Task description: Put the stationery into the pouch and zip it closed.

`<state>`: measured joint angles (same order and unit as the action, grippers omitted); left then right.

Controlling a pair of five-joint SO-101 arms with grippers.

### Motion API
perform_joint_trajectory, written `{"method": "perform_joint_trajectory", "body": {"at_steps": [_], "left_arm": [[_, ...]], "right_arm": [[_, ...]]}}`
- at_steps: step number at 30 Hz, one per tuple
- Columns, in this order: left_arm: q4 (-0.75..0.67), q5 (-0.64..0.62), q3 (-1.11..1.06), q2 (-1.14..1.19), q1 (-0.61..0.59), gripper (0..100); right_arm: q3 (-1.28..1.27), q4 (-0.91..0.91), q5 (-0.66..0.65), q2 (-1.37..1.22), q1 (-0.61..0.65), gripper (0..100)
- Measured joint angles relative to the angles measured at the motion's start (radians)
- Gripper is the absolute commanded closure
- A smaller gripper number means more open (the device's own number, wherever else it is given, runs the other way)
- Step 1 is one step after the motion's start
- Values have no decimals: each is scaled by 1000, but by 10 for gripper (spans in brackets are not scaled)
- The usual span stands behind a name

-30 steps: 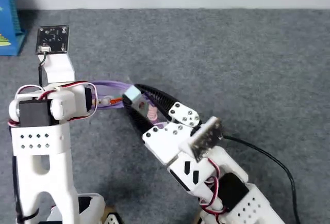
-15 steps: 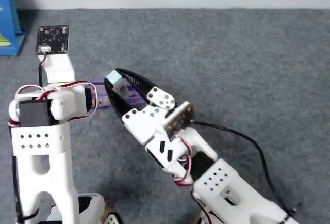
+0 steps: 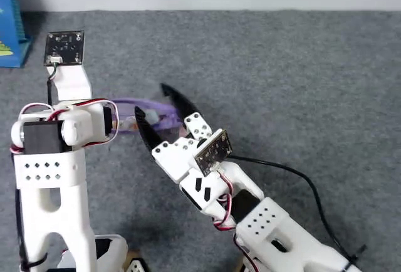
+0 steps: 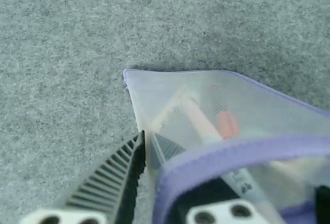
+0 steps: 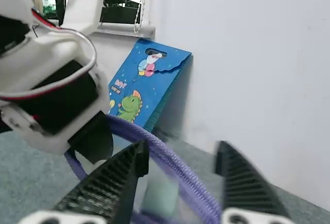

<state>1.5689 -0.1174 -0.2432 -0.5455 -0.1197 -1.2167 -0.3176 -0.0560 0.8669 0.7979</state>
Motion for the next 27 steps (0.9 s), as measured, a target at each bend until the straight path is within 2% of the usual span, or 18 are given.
{"method": "perform_joint_trajectory", "body": {"at_steps": [4,8,15,22,27], "left_arm": [[0,0,0,0,-5,987],[0,5,-2,0,-41,987],[0,18,-2,0,-52,987],[0,23,-2,0,-54,987],[0,23,-2,0,-52,987]], "right_arm": [[2,143,3,121,0,850],[31,281,9,239,0,998],[107,640,11,327,-43,938],[106,945,58,328,-140,727],[107,1014,127,331,-150,727]]}}
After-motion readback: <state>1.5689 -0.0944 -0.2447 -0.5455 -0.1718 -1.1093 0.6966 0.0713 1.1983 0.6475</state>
